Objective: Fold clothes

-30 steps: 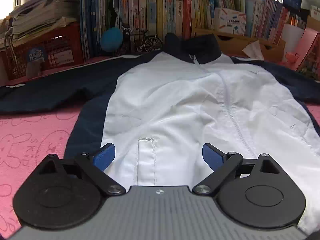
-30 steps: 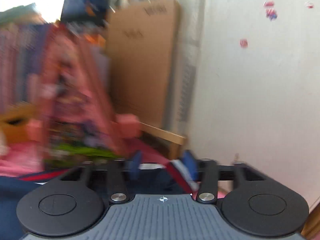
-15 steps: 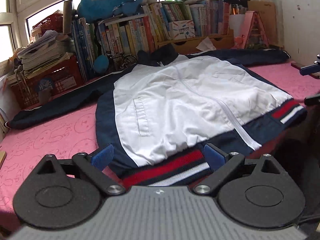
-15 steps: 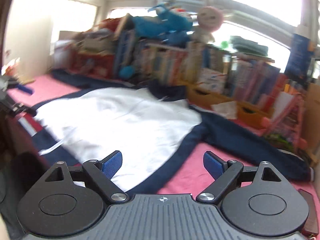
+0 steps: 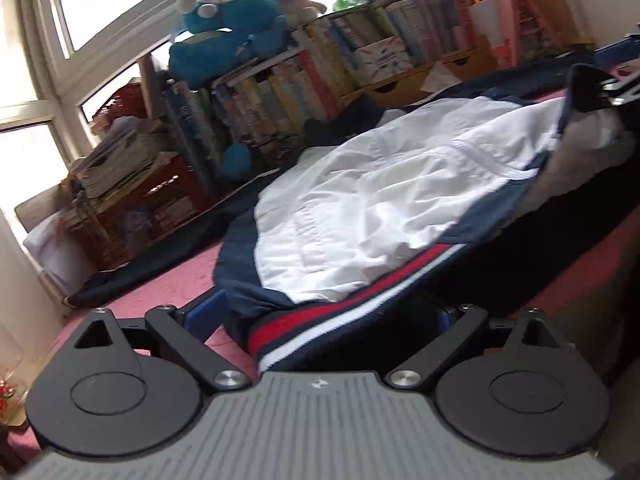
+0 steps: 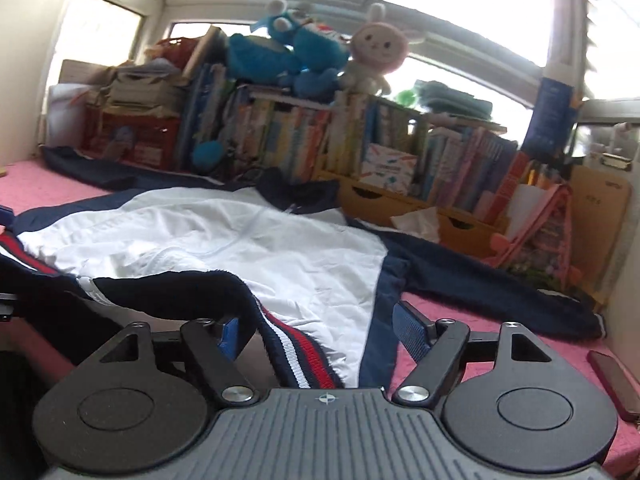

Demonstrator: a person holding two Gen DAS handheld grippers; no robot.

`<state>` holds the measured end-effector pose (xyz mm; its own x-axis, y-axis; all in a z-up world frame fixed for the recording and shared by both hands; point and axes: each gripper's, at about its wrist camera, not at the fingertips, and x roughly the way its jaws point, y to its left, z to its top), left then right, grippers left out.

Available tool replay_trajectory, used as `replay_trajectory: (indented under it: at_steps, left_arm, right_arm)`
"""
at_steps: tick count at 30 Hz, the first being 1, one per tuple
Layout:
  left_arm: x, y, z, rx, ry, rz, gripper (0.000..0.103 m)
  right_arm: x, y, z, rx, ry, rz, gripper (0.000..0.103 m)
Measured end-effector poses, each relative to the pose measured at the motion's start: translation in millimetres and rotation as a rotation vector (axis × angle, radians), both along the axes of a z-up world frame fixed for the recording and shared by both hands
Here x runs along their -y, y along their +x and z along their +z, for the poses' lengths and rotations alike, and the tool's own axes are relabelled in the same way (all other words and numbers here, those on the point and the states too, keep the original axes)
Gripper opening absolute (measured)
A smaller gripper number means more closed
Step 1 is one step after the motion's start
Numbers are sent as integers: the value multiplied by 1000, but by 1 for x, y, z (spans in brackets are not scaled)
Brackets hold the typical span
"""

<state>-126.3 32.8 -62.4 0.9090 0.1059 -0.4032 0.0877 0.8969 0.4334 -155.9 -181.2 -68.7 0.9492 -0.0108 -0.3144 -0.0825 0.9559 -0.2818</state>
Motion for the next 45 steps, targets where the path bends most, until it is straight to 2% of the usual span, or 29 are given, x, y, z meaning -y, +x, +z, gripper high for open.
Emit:
replay_trajectory:
  at_steps: [3,5,6,7,9,10,12,13,15,19,20,23,24,25,27,28,30,32,34,35,36,37,40,42,45]
  left_arm:
    - [-13,7,-1,42,15,138,95]
    - [-23,10,2,72,17,221,85]
    - [-30,5,12,98,-11,229,84]
    - [-36,0,23,124,-39,237,84]
    - [-49,-12,46,173,-94,244,84]
    - [-50,-21,57,183,-106,216,84]
    - [-44,-34,64,187,-64,175,85]
    - [-43,-39,65,179,-49,157,86]
    - [-43,-39,52,98,-49,136,88]
    - [-42,-28,7,-108,-47,67,88]
    - [-42,-28,3,-128,-31,41,88]
    - [-56,-31,14,-160,-61,-78,88]
    - [-64,-32,21,-173,-90,-120,90]
    - [-73,-33,29,-189,-138,-160,91]
    - [-92,-32,44,-215,-262,-213,100]
    - [-101,-32,51,-228,-329,-236,102]
    - [-115,-30,62,-245,-438,-265,102]
    - [-118,-31,65,-240,-457,-269,102]
    - [-114,-33,61,-239,-392,-265,103]
    - [-107,-32,52,-258,-336,-257,103]
    - [-99,-32,42,-276,-280,-249,103]
    - [-91,-31,32,-298,-226,-241,103]
    - [-65,-28,0,-370,-96,-256,101]
    - [-59,-31,-6,-381,-61,-302,101]
    - [-61,-35,-5,-411,-37,-384,100]
  right_arm:
    - [-1,-5,-18,-45,-65,-3,66]
    - [-1,-12,-37,-83,-126,-16,59]
    - [1,-13,-43,-81,-176,-48,45]
    - [7,-13,-46,-71,-227,-80,36]
    - [24,-17,-28,-31,-216,-100,35]
    - [31,-24,-12,26,-220,-115,35]
    - [37,-40,15,152,-304,-134,36]
    - [39,-45,19,163,-326,-132,36]
    - [45,-54,25,166,-357,-125,38]
    - [54,-51,-17,-43,-376,-64,41]
    - [54,-49,-30,-96,-381,-44,41]
    - [69,-48,-22,-184,-297,33,46]
    - [74,-48,-19,-212,-267,59,54]
    - [80,-47,-16,-239,-237,85,66]
    - [93,-48,-3,-288,-160,135,80]
    - [105,-48,10,-310,-88,170,85]
    - [124,-47,32,-340,44,235,91]
    - [137,-46,46,-350,131,285,92]
    - [142,-46,50,-355,144,320,93]
    - [142,-45,48,-357,123,326,95]
    - [139,-43,42,-351,78,303,103]
    - [136,-41,34,-344,31,276,103]
    - [118,-29,-1,-373,-31,236,102]
    - [103,-30,-19,-365,-84,253,100]
    - [83,-39,-36,-298,-257,297,100]
